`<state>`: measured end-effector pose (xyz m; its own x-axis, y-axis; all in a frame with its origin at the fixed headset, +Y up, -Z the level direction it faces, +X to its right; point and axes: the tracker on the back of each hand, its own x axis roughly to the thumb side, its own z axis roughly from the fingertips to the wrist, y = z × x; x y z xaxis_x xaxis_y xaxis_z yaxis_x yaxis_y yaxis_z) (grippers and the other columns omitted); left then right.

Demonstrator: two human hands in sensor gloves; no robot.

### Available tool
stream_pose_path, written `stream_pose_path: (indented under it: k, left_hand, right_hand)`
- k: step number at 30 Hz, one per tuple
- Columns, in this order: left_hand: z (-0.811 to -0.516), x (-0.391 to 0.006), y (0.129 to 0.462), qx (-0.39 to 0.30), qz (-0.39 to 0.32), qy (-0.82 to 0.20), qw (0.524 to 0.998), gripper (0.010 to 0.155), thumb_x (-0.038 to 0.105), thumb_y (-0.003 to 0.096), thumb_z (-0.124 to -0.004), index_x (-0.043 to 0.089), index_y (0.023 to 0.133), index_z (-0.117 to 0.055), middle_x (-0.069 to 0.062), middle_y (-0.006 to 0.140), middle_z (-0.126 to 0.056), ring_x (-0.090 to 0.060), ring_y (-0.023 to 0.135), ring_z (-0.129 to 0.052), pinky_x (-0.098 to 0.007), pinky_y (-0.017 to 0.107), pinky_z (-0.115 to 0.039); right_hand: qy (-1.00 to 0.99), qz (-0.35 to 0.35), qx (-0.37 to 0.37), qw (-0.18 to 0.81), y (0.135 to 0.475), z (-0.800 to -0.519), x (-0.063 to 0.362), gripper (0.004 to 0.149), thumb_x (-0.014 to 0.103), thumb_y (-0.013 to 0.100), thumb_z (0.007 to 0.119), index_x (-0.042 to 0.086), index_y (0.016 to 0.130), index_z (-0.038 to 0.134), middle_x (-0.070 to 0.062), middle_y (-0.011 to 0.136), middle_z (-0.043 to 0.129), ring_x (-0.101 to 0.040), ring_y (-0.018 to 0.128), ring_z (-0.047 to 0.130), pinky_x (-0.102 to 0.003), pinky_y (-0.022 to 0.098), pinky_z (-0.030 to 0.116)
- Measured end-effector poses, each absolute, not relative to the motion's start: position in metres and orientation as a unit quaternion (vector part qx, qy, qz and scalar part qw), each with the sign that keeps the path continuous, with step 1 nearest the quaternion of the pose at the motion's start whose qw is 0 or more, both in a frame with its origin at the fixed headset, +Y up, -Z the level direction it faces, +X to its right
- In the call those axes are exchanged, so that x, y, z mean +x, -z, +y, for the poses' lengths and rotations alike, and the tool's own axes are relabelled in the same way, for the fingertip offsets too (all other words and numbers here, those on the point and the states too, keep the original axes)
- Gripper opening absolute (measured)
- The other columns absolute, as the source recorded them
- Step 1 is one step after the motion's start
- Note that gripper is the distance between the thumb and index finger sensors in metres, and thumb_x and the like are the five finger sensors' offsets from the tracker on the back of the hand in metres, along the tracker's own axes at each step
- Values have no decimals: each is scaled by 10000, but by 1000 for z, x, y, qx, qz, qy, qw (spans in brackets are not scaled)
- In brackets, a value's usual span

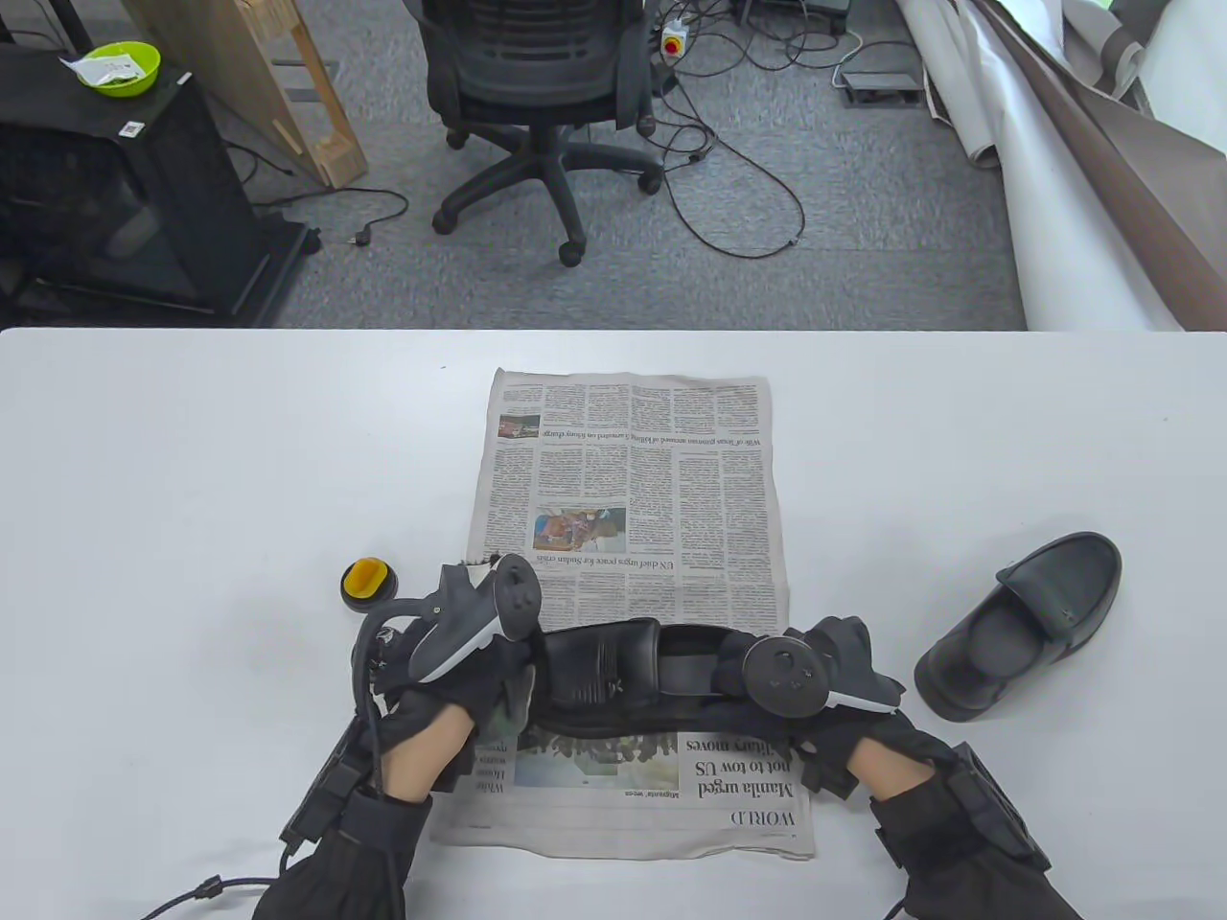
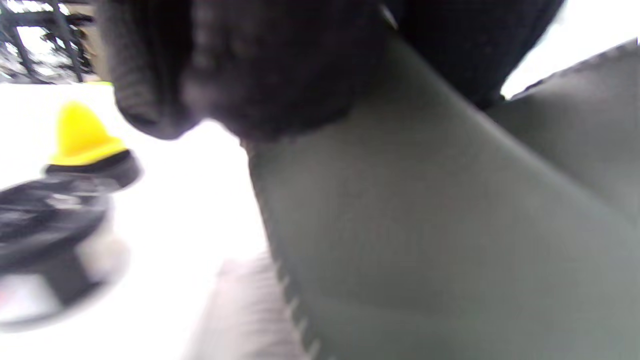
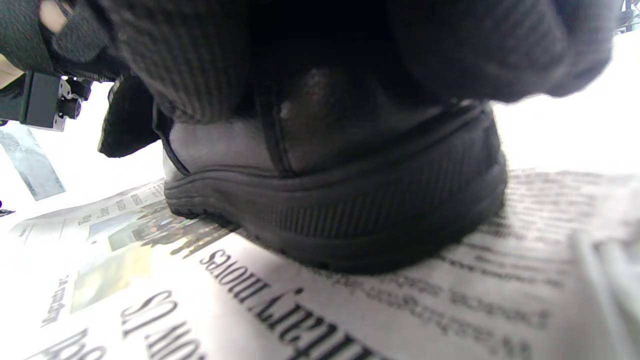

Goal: Dip and apply built-in sponge shoe polish on shoes

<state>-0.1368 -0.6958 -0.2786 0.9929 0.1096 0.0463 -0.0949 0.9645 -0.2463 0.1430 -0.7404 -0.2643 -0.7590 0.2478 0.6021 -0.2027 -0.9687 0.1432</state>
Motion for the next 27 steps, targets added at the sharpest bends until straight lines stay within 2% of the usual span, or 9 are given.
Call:
stream_pose_path:
  k: [2,3,6,8,10,13,19,27]
  left_hand:
    - [-694,-123,275,-93,-60,-107,988,493,474,411,-903,255,840,-798,52,495,-1016,-50,131,-1009,-377,419,-924]
    - [-693,-115,272,-45,-52,-135,988,488,473,408,-907,252,831,-808,48,487,-1019,-50,120,-1008,-377,409,-927]
    - [-692,-90,270,5,-76,-130,989,488,489,396,-907,265,820,-816,60,474,-1024,-39,109,-1007,-366,403,-935]
    - [-692,-77,272,-1,-86,-130,988,498,500,392,-899,271,825,-810,66,479,-1024,-36,115,-1008,-363,408,-934]
    - [-697,-67,277,-45,-91,-89,991,510,502,396,-889,271,840,-796,63,500,-1018,-41,132,-1006,-370,421,-926]
    - [-704,-68,282,-73,-95,-45,992,501,519,408,-832,272,842,-789,73,504,-1014,-32,132,-1003,-367,424,-926]
    - [-708,-92,290,-134,-78,-26,988,499,508,409,-852,262,840,-799,63,500,-1017,-45,130,-1005,-375,424,-924]
    - [-708,-130,297,-145,-42,41,988,526,506,406,-874,276,869,-782,61,520,-1013,-44,151,-1007,-376,438,-918]
  right_hand:
    - [-937,35,326,121,264,-740,143,400,555,329,828,266,587,928,2,729,842,-210,267,932,-442,435,843]
    - [-937,35,325,121,264,-740,143,399,555,330,828,266,587,928,3,729,842,-209,268,932,-441,435,843]
    - [-937,34,325,121,264,-740,143,400,557,329,827,267,586,928,2,728,842,-209,266,932,-442,435,843]
    - [-937,34,326,120,264,-740,143,401,557,331,826,266,588,927,1,728,842,-209,267,932,-442,435,843]
    - [-937,35,326,120,264,-740,143,400,556,330,827,266,587,927,2,728,842,-208,267,932,-442,435,843]
    - [-938,34,326,117,264,-740,142,399,555,330,827,266,586,928,1,727,843,-209,266,933,-442,434,844]
    - [-938,31,326,114,264,-740,142,400,556,329,826,265,586,927,0,727,844,-209,267,934,-443,434,844]
    - [-938,32,326,115,264,-740,142,400,556,332,825,264,585,927,0,727,844,-208,266,934,-442,435,844]
